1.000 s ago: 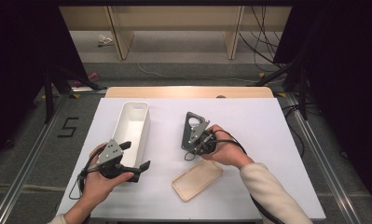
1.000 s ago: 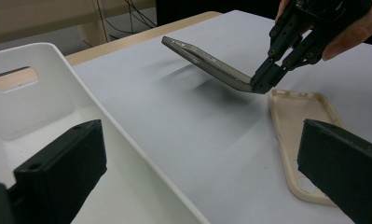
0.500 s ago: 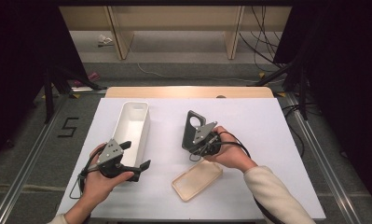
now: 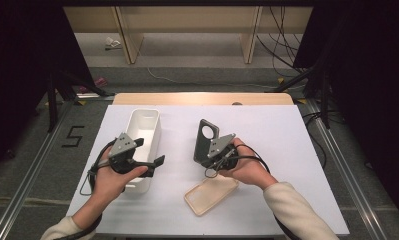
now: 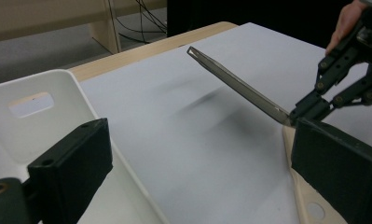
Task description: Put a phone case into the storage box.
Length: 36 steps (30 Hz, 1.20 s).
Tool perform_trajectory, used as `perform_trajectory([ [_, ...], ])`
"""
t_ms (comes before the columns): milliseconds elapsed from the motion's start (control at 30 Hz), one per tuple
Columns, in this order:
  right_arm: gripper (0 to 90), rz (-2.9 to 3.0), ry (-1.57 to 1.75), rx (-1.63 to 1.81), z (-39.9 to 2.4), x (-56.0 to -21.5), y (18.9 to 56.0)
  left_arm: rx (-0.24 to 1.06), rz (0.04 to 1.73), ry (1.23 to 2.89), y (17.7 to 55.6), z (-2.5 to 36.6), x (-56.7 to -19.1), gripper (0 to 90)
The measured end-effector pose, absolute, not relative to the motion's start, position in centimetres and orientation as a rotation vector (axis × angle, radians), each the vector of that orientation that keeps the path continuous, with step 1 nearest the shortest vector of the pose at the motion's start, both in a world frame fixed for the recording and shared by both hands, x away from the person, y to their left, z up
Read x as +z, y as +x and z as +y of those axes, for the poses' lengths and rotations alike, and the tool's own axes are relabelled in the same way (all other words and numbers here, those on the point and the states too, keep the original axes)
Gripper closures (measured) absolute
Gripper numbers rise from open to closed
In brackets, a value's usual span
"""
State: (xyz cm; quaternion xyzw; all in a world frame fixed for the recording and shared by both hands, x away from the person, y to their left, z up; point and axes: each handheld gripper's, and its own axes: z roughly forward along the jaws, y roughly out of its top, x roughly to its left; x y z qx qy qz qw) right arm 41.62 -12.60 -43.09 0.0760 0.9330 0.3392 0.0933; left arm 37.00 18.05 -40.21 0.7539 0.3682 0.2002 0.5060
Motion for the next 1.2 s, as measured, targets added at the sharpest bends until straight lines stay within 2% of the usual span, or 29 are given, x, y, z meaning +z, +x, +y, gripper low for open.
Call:
perform_trajectory([
  [367, 89.7, 2.755, 0.189, 1.016, -12.4, -42.6, 40.4, 0.446, 0.905, 1.934, 41.6, 14.1, -37.4, 13.4],
  [500, 89.7, 2.747, 0.175, 1.022, -12.2, -42.4, 40.2, 0.390, 0.944, 1.957, 43.5, 12.7, -36.9, 16.2],
  [1000, 89.7, 2.747, 0.128, 1.022, -11.2, -42.1, 39.6, 0.226, 1.095, 2.045, 49.4, 8.7, -37.6, 33.5],
  [1200, 89.7, 2.741, 0.116, 1.023, -11.1, -42.0, 39.6, 0.178, 1.154, 2.078, 50.2, 7.8, -38.0, 42.1],
])
